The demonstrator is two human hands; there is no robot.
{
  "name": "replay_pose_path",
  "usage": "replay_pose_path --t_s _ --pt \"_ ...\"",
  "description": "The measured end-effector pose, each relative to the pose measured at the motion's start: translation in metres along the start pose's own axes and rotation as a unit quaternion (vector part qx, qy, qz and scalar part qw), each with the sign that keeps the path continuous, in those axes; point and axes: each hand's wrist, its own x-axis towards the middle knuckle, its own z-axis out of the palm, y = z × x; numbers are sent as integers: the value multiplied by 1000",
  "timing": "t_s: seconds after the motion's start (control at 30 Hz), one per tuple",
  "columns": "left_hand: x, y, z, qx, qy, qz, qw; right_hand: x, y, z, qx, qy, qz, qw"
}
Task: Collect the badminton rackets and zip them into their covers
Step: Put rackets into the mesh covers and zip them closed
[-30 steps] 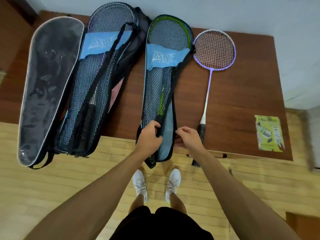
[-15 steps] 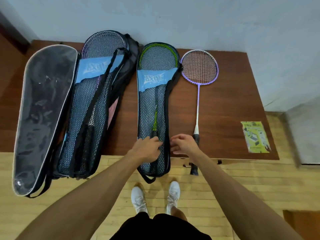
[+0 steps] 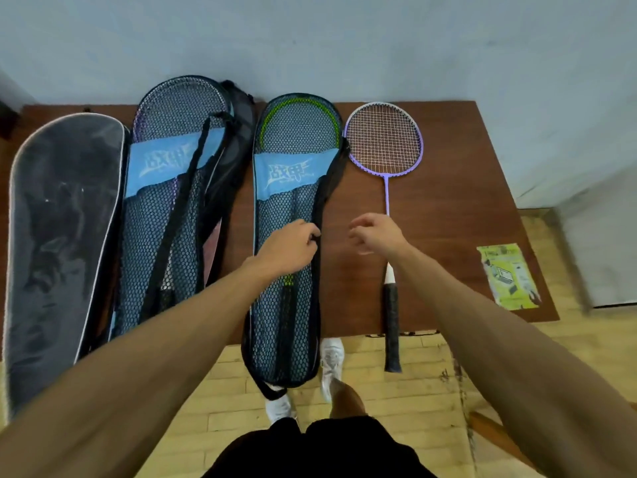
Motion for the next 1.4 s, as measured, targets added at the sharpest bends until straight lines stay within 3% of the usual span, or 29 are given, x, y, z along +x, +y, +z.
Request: replay_pose_path --t_s 0.27,0.4,0.53,0.67,0.8,1.23,1.4 --pt "117 -6 -31 -15 33 -56 998 113 -36 -42 -85 -13 -80 993" --pt "174 -5 -37 -21 42 -55 997 170 -52 -52 -121 28 -132 983" --pt "208 -9 -25 36 43 -80 995 207 -60 -45 -141 7 -155 978" --pt "217 -22 -14 70 103 -57 991 225 -54 -32 -191 -14 -158 969" --pt "218 -36 -17 6 129 -50 990 235 -47 -26 -210 34 -141 967" --pt "210 -55 -30 -16 101 -42 994 242 -60 -14 -235 99 -124 959" --pt "199 -63 -33 -15 48 -47 998 242 -66 2 -247 109 -130 954"
